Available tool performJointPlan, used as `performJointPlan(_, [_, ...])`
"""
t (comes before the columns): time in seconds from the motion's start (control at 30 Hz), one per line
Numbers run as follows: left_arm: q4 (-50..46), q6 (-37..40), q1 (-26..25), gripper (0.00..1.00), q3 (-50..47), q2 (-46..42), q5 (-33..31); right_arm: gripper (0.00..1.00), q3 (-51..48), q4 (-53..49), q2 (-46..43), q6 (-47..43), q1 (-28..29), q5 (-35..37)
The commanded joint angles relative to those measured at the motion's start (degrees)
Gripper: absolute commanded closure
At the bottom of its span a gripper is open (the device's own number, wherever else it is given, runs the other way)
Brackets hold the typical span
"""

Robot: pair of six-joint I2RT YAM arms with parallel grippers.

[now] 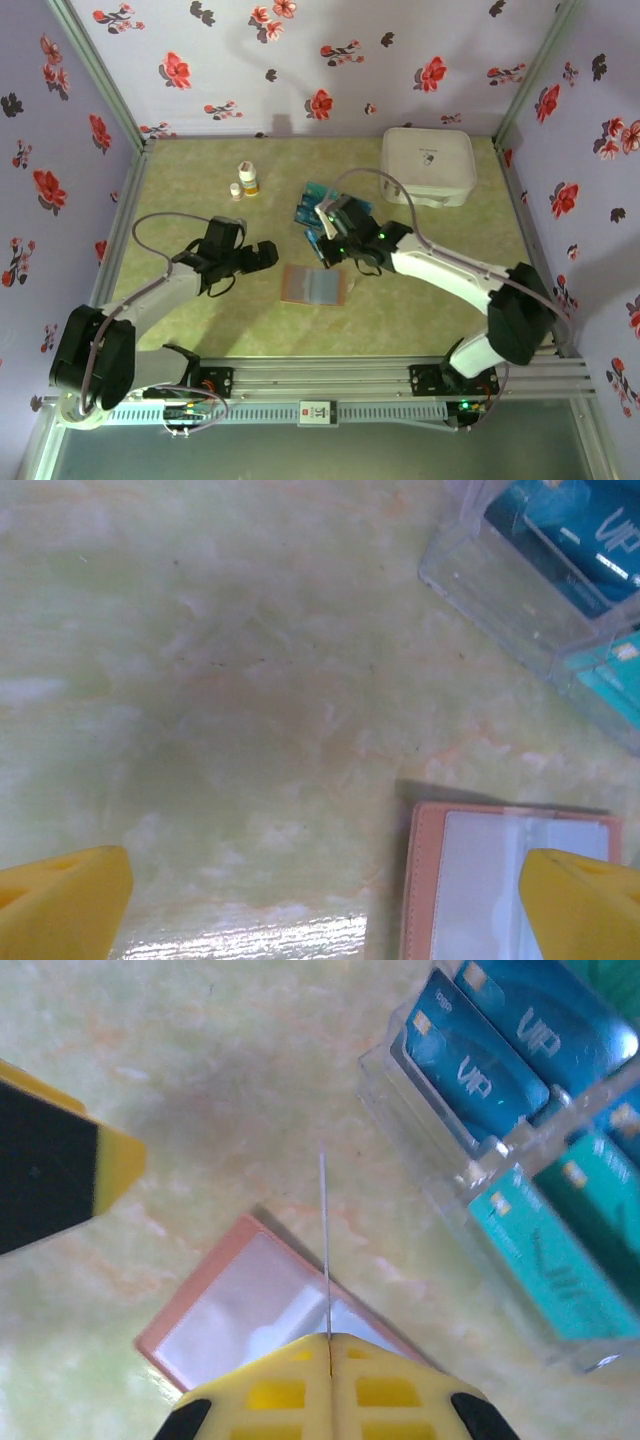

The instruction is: Put the credit cards into the card holder

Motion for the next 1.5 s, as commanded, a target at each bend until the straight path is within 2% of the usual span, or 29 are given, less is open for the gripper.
performJointPlan(0.0, [-2.8,2.6,-3.2,0.0,2.3,1.0,-5.6,1.0,-7.7,13.3,-5.5,14.0,-0.8,-3.9])
performJointPlan(0.17, [-4.7,4.2,-8.6,0.0,3.9,3.0,-11.1,1.0,-20.3,25.8,-11.5,26.9,-1.7,-4.8])
performJointPlan(0.3, [-5.7,6.0,-12.4,0.0,5.4,4.9,-15.1,1.0,-27.5,34.3,-13.5,33.7,-1.8,-4.8])
performJointPlan(0.67, [-5.6,9.3,-18.4,0.0,5.8,9.1,-20.7,1.0,-37.6,52.8,-8.3,40.7,-1.7,-6.6])
performJointPlan(0.83, [-5.0,10.3,-19.7,0.0,6.2,11.1,-21.9,1.0,-39.1,56.3,-6.2,41.8,-1.2,-6.4])
performJointPlan(1.47, [-3.2,9.3,-21.0,0.0,2.7,13.0,-25.3,1.0,-40.0,58.1,-2.8,41.2,1.8,-4.0])
